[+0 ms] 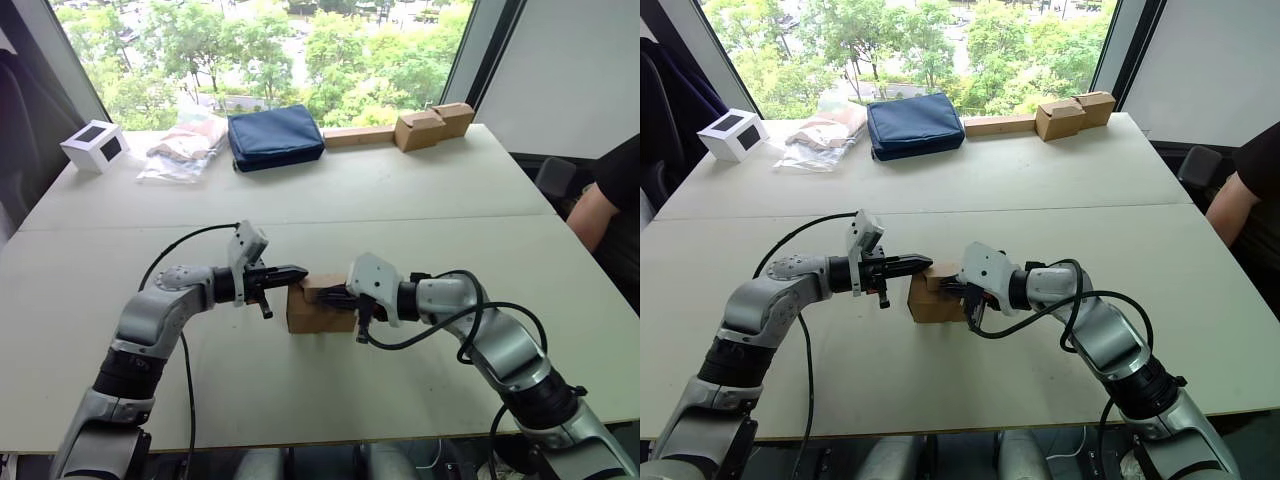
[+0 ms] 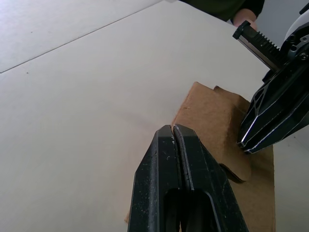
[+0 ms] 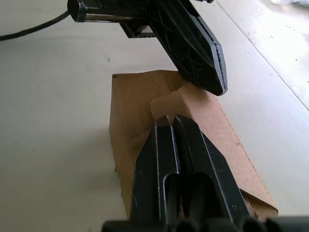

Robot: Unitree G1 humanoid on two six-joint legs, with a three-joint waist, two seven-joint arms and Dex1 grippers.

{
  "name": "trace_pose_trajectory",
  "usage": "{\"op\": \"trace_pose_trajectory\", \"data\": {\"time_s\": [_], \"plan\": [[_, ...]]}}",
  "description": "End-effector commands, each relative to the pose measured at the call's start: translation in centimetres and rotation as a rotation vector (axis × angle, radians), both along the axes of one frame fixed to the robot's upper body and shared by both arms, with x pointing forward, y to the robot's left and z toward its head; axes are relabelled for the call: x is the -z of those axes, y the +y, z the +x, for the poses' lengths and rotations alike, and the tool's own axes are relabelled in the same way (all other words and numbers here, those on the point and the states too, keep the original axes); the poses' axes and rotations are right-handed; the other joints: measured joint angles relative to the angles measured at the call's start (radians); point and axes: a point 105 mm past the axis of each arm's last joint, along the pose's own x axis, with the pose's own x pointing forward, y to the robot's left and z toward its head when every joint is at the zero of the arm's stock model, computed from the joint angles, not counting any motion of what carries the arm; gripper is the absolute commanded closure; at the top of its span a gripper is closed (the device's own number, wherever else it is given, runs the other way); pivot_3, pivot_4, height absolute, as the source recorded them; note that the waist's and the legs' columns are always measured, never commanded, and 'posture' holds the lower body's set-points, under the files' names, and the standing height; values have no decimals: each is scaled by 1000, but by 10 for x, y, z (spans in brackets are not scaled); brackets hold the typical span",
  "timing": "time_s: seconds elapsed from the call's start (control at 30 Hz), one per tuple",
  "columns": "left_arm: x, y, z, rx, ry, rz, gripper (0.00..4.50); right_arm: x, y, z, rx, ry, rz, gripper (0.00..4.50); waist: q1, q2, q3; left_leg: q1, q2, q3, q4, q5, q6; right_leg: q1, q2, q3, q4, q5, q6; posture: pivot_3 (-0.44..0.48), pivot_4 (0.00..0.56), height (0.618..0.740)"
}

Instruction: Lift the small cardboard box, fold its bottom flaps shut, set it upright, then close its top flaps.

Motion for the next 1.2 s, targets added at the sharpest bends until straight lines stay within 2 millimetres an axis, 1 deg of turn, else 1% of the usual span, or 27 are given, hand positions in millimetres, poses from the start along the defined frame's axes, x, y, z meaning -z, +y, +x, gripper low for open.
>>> {"op": "trace_pose_trajectory", "data": {"time_s": [0.03, 0.1, 0.17, 0.27, 0.37, 0.5, 0.63, 0.9, 1.07, 1.2], "plan": [[-14, 0, 0, 1, -43, -34, 4500, -2, -2, 8, 17, -75, -37, 4427, 0, 0, 0, 0, 0, 0, 0, 0, 0, 0, 0, 0, 0, 0, 0, 0, 150, 737], [-14, -1, 0, -1, -42, -39, 4500, -2, -3, 11, 24, -94, -47, 4427, 0, 0, 0, 0, 0, 0, 0, 0, 0, 0, 0, 0, 0, 0, 0, 0, 150, 737], [-13, -2, 1, -3, -41, -40, 4500, -8, -1, 10, 17, -87, -9, 4427, 0, 0, 0, 0, 0, 0, 0, 0, 0, 0, 0, 0, 0, 0, 0, 0, 150, 737], [-12, -2, 2, -7, -41, -39, 4500, -19, 3, 1, -17, -62, 59, 4427, 0, 0, 0, 0, 0, 0, 0, 0, 0, 0, 0, 0, 0, 0, 0, 0, 150, 737], [-13, -2, 3, -13, -44, -42, 4500, -23, 5, -7, -50, -39, 84, 4427, 1, 0, 0, 0, 0, 0, 0, 0, 0, 0, 0, 0, 0, 0, 0, 0, 150, 737], [-14, -2, 5, -17, -48, -44, 4500, -21, 5, -12, -62, -25, 72, 4427, 0, 0, 0, 0, 0, 0, 0, 0, 0, 0, 0, 0, 0, 0, 0, 0, 150, 737], [-13, -4, 4, -12, -46, -45, 4500, -15, 6, -11, -59, -27, 51, 4427, 0, 0, 0, 0, 0, 0, 0, 0, 0, 0, 0, 0, 0, 0, 0, 0, 150, 737], [-13, -4, 4, -15, -41, -51, 4500, -7, 3, -1, -31, -63, -16, 4427, 1, 0, 0, 0, 0, 0, 0, 0, 0, 0, 0, 0, 0, 0, 0, 0, 150, 737], [-13, -4, 4, -21, -39, -51, 4500, -4, 2, 0, -37, -87, -41, 4427, 0, 0, 0, 0, 0, 0, 0, 0, 0, 0, 0, 0, 0, 0, 0, 0, 150, 737], [-12, -3, 2, -18, -34, -47, 4500, -5, 2, 5, -16, -111, -44, 4427, 0, 0, 0, 0, 0, 0, 0, 0, 0, 0, 0, 0, 0, 0, 0, 0, 150, 737]]}}
